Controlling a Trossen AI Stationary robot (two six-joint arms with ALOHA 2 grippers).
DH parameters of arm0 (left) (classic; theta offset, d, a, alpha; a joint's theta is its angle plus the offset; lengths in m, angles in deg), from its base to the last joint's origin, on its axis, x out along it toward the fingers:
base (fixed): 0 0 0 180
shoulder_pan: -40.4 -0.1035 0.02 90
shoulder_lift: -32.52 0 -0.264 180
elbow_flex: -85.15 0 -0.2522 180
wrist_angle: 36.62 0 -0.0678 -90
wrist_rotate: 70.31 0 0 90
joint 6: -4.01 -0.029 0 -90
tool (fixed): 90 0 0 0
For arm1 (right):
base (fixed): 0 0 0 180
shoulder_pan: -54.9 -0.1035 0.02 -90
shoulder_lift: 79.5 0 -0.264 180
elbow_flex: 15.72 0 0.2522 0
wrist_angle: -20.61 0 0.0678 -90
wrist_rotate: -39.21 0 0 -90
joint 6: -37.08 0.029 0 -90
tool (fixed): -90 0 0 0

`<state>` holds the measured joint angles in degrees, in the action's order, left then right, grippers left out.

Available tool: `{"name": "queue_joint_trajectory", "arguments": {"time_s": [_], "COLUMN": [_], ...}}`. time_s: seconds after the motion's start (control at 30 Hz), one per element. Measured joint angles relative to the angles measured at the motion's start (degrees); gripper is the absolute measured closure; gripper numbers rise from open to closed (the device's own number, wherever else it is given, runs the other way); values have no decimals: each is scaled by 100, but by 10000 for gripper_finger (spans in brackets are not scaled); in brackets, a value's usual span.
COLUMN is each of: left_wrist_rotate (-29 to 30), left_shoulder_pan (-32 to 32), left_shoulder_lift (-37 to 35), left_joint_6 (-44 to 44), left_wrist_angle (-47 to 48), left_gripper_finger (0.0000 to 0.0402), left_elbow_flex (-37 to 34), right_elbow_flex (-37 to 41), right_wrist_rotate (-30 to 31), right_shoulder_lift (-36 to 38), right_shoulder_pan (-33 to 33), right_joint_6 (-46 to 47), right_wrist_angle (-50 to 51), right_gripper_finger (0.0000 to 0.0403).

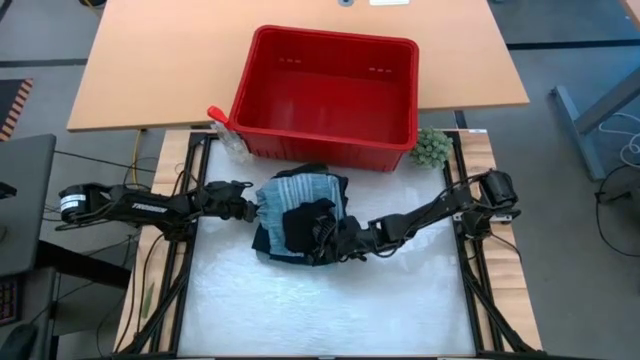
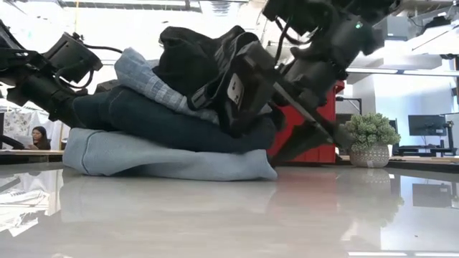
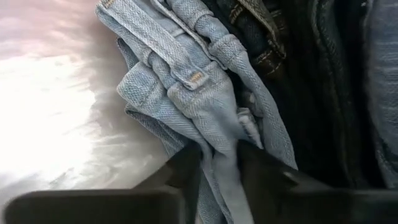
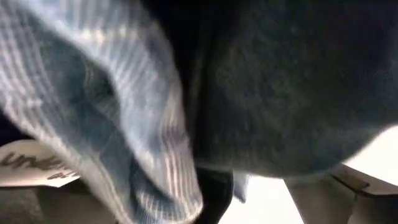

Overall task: Fold laundry
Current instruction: Put the folded blue and black pants, blue shirt, and black boxer into the red laundry bin

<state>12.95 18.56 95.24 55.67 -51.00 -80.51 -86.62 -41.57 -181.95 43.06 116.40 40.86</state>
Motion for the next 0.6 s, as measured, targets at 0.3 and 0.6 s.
{"name": "queue_joint_trajectory", "arguments": {"time_s": [0.3, 0.6], "left_wrist_rotate": [469, 580], "left_shoulder_pan": [478, 675], "left_shoulder_lift": [17, 17], "left_joint_6": [112, 264], "left_wrist_angle": [21, -3], "left_gripper_finger": [397, 401], "left_elbow_flex": [-4, -11], "right_elbow_flex": [2, -2], "right_wrist_rotate": [198, 350], "right_shoulder_lift": [-613, -735], "right_shoulder_pan": [418, 492], "right_joint_6": [-601, -916], "right_wrist_angle": [-1073, -1323], "right_gripper_finger": [61, 161]}}
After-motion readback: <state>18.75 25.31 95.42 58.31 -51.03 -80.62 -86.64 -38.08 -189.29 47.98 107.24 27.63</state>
